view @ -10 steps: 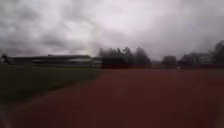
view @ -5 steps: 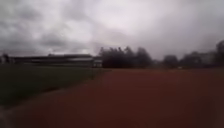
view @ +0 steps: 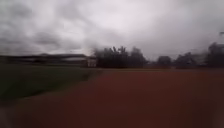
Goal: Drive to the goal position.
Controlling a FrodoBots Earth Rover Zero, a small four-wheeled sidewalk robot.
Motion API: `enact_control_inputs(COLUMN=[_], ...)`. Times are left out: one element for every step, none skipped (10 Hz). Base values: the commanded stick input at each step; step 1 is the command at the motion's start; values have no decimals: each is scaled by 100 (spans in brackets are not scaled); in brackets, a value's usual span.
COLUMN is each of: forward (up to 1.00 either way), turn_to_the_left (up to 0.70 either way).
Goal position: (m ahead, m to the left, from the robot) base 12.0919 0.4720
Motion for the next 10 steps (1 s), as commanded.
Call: enact_control_inputs(forward=[70,70,70,70,70,70,70,70,70,70], turn_to_the_left=[0,0,0,0,0,0,0,0,0,0])
